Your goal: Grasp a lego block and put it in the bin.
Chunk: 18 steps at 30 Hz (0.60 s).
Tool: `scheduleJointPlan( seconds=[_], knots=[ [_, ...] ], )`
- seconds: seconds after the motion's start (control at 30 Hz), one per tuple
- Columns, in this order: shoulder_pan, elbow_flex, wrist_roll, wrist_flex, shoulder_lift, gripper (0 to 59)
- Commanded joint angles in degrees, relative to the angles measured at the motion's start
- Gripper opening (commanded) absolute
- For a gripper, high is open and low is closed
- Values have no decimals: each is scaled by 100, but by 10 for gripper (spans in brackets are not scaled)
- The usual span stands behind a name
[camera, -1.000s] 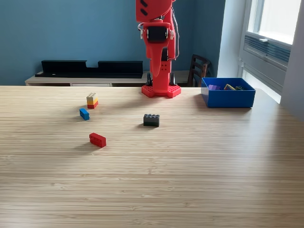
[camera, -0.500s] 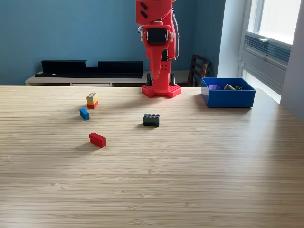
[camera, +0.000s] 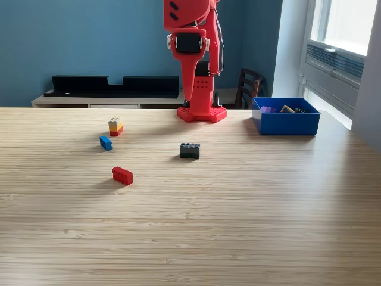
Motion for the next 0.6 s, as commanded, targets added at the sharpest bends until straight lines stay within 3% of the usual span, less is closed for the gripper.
scheduleJointPlan(
  seconds=[0.03, 0.6],
  knots=[
    [624, -53, -35, -220, 272, 1],
    [2514, 615, -70, -1072, 255, 3]
  ],
)
